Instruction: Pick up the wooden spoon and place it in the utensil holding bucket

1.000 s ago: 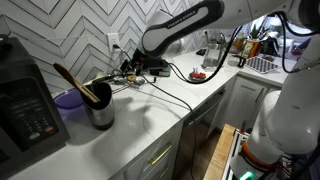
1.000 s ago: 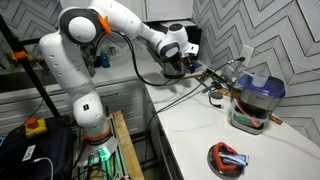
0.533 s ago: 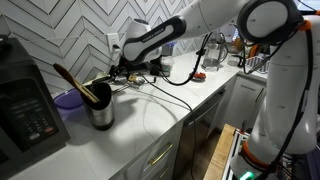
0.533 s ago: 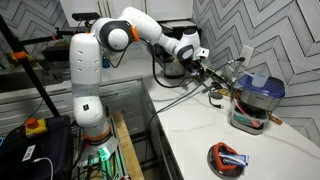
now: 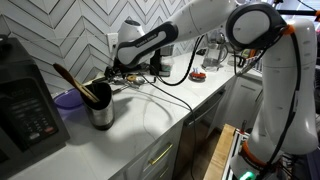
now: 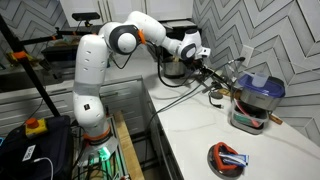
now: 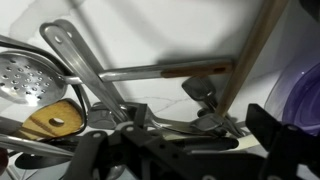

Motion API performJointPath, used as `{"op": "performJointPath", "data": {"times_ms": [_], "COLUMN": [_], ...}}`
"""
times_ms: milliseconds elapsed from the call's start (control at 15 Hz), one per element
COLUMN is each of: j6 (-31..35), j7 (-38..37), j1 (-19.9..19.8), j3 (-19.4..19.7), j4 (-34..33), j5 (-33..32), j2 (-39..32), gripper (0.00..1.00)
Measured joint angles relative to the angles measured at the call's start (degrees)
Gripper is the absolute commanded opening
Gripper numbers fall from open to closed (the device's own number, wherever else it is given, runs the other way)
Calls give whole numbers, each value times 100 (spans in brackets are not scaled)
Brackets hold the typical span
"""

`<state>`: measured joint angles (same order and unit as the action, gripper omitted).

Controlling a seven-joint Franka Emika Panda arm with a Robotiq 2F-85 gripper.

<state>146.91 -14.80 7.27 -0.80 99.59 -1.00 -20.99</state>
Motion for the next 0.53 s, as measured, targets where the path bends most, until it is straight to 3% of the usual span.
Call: {"op": "performJointPath", "data": {"times_ms": [267, 533], "j6": [458, 977], "j7": [-303, -318], "j1": [284, 443], "j3": [86, 120], "j4": [-2, -105], "j5": [-482, -525], "j2": [-291, -672], "gripper": [100, 100]}}
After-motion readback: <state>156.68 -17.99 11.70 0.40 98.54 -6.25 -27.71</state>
